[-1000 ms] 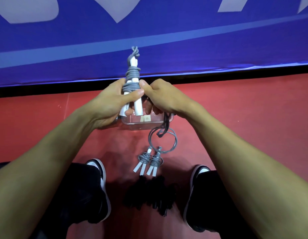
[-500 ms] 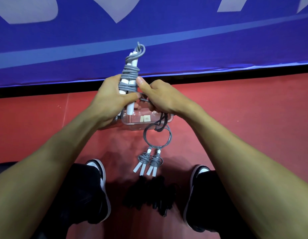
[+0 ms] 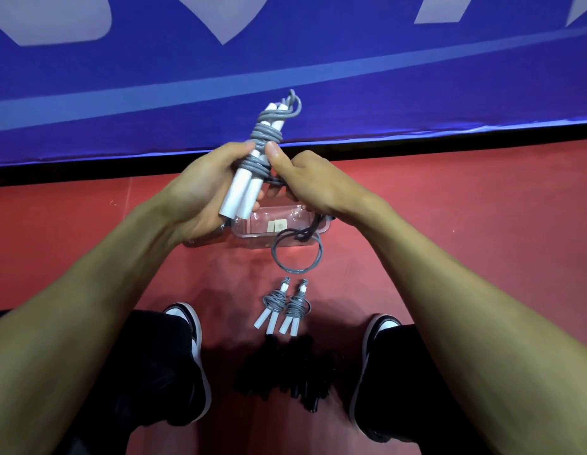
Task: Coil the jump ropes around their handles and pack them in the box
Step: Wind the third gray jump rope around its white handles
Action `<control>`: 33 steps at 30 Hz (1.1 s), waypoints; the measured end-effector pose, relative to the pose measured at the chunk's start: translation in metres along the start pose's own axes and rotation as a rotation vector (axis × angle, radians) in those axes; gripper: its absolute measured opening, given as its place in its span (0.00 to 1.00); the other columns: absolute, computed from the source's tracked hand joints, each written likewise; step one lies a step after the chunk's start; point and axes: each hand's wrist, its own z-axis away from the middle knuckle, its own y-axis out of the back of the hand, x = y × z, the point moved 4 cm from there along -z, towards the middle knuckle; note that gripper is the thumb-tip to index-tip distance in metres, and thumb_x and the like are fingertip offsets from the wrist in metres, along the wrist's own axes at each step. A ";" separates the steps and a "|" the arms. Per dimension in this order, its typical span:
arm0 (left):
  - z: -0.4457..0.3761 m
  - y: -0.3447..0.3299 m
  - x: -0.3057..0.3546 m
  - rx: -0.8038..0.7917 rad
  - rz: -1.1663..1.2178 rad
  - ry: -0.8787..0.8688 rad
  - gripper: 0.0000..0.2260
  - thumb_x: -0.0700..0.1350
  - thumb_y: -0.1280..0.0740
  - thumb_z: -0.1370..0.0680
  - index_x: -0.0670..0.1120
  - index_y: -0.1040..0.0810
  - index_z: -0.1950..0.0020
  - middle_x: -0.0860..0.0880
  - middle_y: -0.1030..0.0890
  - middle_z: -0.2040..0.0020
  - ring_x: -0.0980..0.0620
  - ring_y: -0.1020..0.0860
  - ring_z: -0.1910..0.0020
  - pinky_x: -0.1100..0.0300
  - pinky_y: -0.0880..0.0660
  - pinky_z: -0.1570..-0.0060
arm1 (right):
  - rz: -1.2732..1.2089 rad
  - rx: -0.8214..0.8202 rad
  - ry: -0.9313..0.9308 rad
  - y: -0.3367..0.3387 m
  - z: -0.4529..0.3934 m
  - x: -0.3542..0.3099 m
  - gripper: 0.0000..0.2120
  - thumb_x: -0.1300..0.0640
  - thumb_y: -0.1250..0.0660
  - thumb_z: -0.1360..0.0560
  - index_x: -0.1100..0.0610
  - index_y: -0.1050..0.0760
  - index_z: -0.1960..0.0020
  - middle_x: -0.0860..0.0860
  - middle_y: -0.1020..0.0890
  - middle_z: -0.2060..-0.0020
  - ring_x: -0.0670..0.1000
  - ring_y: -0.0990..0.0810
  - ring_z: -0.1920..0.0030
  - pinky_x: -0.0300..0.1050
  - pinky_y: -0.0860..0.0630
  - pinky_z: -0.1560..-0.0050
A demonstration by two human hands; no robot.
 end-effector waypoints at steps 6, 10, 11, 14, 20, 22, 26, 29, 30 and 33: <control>-0.001 0.004 0.000 0.050 -0.013 -0.033 0.14 0.47 0.45 0.15 0.40 0.25 0.39 0.41 0.26 0.49 0.50 0.27 0.59 0.55 0.31 0.57 | -0.015 -0.001 0.023 0.001 0.000 -0.001 0.32 0.36 0.51 0.17 0.53 0.38 0.74 0.44 0.35 0.82 0.44 0.37 0.79 0.45 0.40 0.67; 0.001 0.005 0.004 0.033 -0.051 -0.102 0.15 0.47 0.37 0.20 0.39 0.25 0.38 0.40 0.25 0.49 0.46 0.26 0.54 0.54 0.28 0.55 | -0.011 -0.011 0.034 0.001 -0.001 0.000 0.34 0.36 0.52 0.17 0.58 0.25 0.67 0.44 0.28 0.79 0.43 0.33 0.76 0.45 0.36 0.64; 0.001 0.005 0.005 0.028 -0.060 -0.111 0.14 0.47 0.36 0.20 0.40 0.26 0.39 0.42 0.25 0.50 0.48 0.26 0.56 0.56 0.26 0.56 | -0.003 -0.002 0.038 0.001 -0.001 -0.001 0.32 0.36 0.52 0.17 0.58 0.28 0.66 0.46 0.29 0.76 0.45 0.33 0.74 0.45 0.35 0.64; 0.001 0.005 0.006 0.039 -0.091 -0.151 0.09 0.45 0.35 0.21 0.42 0.25 0.43 0.45 0.25 0.54 0.52 0.25 0.60 0.59 0.23 0.59 | 0.017 -0.001 0.044 0.001 0.000 -0.002 0.30 0.36 0.52 0.17 0.57 0.31 0.64 0.52 0.31 0.72 0.49 0.35 0.72 0.45 0.36 0.64; 0.002 -0.003 0.008 0.032 -0.069 -0.188 0.11 0.44 0.30 0.22 0.40 0.25 0.44 0.44 0.23 0.56 0.52 0.22 0.62 0.60 0.21 0.62 | -0.029 -0.030 0.030 0.000 0.000 -0.002 0.31 0.38 0.53 0.16 0.58 0.30 0.66 0.45 0.29 0.80 0.42 0.32 0.78 0.45 0.35 0.64; 0.004 -0.009 0.007 -0.005 -0.026 -0.185 0.09 0.42 0.35 0.21 0.38 0.25 0.44 0.46 0.19 0.58 0.53 0.18 0.62 0.61 0.20 0.60 | -0.055 -0.047 0.037 -0.001 0.001 -0.003 0.32 0.39 0.53 0.15 0.58 0.30 0.67 0.43 0.29 0.83 0.41 0.31 0.80 0.42 0.36 0.65; 0.003 -0.007 0.007 0.007 -0.040 -0.187 0.09 0.40 0.37 0.17 0.37 0.26 0.40 0.46 0.22 0.57 0.54 0.20 0.62 0.62 0.22 0.59 | -0.045 -0.046 0.046 0.000 0.001 -0.003 0.33 0.40 0.53 0.15 0.57 0.30 0.70 0.42 0.29 0.84 0.40 0.31 0.80 0.39 0.37 0.68; -0.001 0.000 0.002 0.039 -0.130 -0.150 0.15 0.46 0.29 0.23 0.41 0.25 0.40 0.43 0.24 0.50 0.52 0.23 0.59 0.61 0.22 0.56 | -0.043 -0.059 0.060 -0.002 0.002 -0.002 0.33 0.41 0.53 0.15 0.55 0.30 0.72 0.44 0.27 0.81 0.40 0.31 0.79 0.36 0.37 0.70; -0.002 0.001 0.001 0.053 -0.159 -0.134 0.15 0.47 0.27 0.24 0.42 0.24 0.41 0.43 0.24 0.50 0.51 0.23 0.61 0.60 0.22 0.58 | -0.038 -0.066 0.061 -0.003 0.002 -0.002 0.32 0.41 0.53 0.15 0.55 0.29 0.71 0.45 0.26 0.79 0.40 0.31 0.79 0.37 0.37 0.70; -0.002 0.000 -0.002 0.061 -0.194 -0.130 0.14 0.47 0.28 0.24 0.43 0.25 0.42 0.43 0.24 0.52 0.52 0.23 0.64 0.59 0.22 0.60 | -0.036 -0.072 0.057 -0.006 0.002 -0.001 0.32 0.40 0.53 0.15 0.55 0.28 0.71 0.47 0.25 0.76 0.40 0.30 0.79 0.41 0.36 0.67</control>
